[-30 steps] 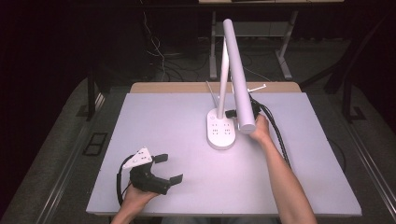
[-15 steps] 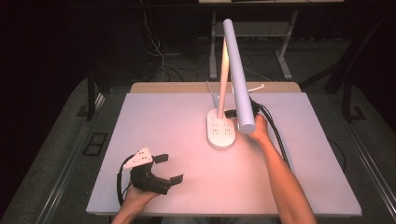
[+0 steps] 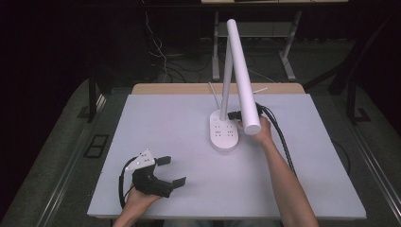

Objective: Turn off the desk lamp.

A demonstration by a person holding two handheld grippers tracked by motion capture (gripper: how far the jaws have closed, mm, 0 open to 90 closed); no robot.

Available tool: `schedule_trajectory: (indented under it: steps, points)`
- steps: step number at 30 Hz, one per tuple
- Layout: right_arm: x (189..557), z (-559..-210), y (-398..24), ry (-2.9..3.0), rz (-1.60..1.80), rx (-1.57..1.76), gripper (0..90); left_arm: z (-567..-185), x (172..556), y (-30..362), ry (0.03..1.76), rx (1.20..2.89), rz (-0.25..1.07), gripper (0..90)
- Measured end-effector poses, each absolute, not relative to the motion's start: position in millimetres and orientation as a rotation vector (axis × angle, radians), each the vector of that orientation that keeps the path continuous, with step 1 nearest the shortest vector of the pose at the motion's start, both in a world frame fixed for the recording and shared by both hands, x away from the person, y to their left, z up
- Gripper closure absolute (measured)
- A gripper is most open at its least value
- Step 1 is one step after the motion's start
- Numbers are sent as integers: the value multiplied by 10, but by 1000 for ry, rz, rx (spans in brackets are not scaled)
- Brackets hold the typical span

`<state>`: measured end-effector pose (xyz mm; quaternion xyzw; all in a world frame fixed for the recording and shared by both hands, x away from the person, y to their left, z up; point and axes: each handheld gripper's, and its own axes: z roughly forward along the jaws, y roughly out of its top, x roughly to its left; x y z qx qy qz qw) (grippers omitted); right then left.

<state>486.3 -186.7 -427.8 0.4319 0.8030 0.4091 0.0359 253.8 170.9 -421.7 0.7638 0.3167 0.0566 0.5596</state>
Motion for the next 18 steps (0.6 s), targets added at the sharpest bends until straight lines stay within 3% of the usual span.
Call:
schedule_trajectory:
  steps: [18]
  points:
    - [4874,-4257,-1845,2465,1251,1358,900,-4217,2544,1721,752,1793,133,0]
